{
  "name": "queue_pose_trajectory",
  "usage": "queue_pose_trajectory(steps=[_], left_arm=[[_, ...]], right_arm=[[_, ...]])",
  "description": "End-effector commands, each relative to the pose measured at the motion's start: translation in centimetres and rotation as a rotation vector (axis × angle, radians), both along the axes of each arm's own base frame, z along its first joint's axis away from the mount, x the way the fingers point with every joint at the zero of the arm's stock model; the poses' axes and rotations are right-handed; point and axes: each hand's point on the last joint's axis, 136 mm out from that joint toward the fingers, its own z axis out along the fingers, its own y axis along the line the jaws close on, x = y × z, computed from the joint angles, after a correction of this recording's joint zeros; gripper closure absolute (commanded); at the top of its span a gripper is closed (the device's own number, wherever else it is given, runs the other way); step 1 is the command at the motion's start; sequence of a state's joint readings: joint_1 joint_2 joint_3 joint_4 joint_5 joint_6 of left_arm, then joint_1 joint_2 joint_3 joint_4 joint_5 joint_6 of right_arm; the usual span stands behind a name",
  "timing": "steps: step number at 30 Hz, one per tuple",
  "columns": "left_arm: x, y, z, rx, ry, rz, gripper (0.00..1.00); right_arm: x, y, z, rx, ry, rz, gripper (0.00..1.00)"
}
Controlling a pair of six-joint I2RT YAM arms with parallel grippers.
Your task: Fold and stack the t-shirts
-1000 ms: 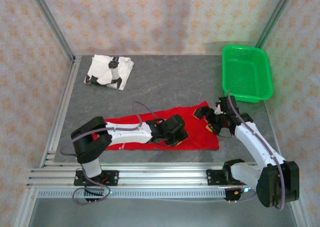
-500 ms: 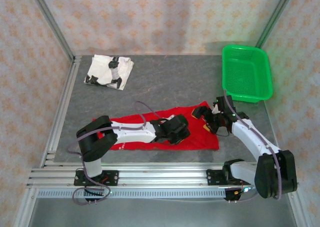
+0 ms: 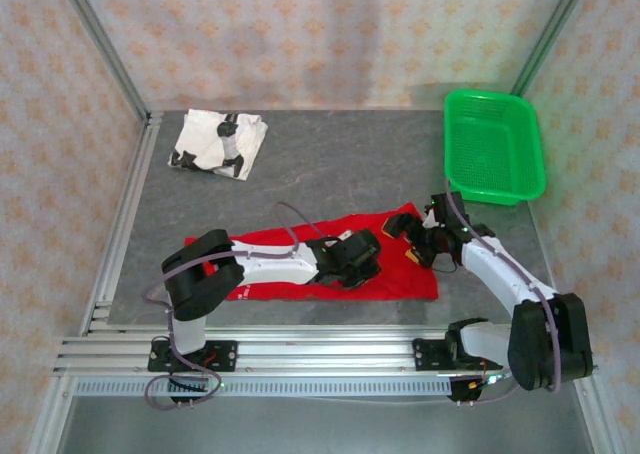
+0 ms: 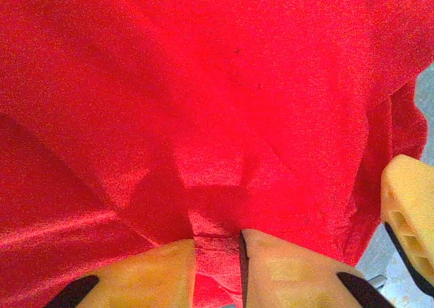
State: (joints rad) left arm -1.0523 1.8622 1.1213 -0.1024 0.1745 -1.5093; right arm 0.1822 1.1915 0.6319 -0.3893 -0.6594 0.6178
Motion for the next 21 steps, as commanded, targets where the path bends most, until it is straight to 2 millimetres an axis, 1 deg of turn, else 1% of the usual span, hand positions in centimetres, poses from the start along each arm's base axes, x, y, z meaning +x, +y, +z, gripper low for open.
queue_pose_trajectory(steps=[1, 5, 10, 14, 15, 17, 18, 21], left_arm=[[0.2, 0.1, -0.5, 0.043, 0.0, 0.013, 0.84], [0.1, 0.6, -0.6, 0.07, -0.008, 0.001, 0.99], [0.1, 1.4, 0.7, 0.094, -0.04, -0.023, 1.0], [-0.1, 2.3, 1.5, 0.085, -0.059, 0.0, 1.0], [-0.1, 2.4, 1.6, 0.08, -0.061, 0.005, 0.98], [0.1, 2.2, 1.6, 0.077, -0.068, 0.007, 0.86], [0.1, 2.0, 1.5, 0.074, -0.067, 0.007, 0.82], [0.3, 1.3, 1.2, 0.053, -0.066, 0.006, 0.78]], right_arm=[[0.3, -0.1, -0.5, 0.001, -0.001, -0.008, 0.09], [0.4, -0.1, -0.6, 0.006, 0.003, -0.01, 0.09], [0.2, -0.1, -1.0, 0.006, 0.007, -0.015, 0.1], [0.1, -0.1, -1.0, 0.007, 0.008, -0.016, 0.1], [0.1, -0.1, -1.0, 0.008, 0.005, -0.015, 0.1], [0.1, -0.1, -1.1, 0.008, 0.008, -0.017, 0.1], [0.1, -0.1, -1.1, 0.009, 0.008, -0.015, 0.1], [0.1, -0.1, -1.2, 0.009, 0.011, -0.018, 0.1]])
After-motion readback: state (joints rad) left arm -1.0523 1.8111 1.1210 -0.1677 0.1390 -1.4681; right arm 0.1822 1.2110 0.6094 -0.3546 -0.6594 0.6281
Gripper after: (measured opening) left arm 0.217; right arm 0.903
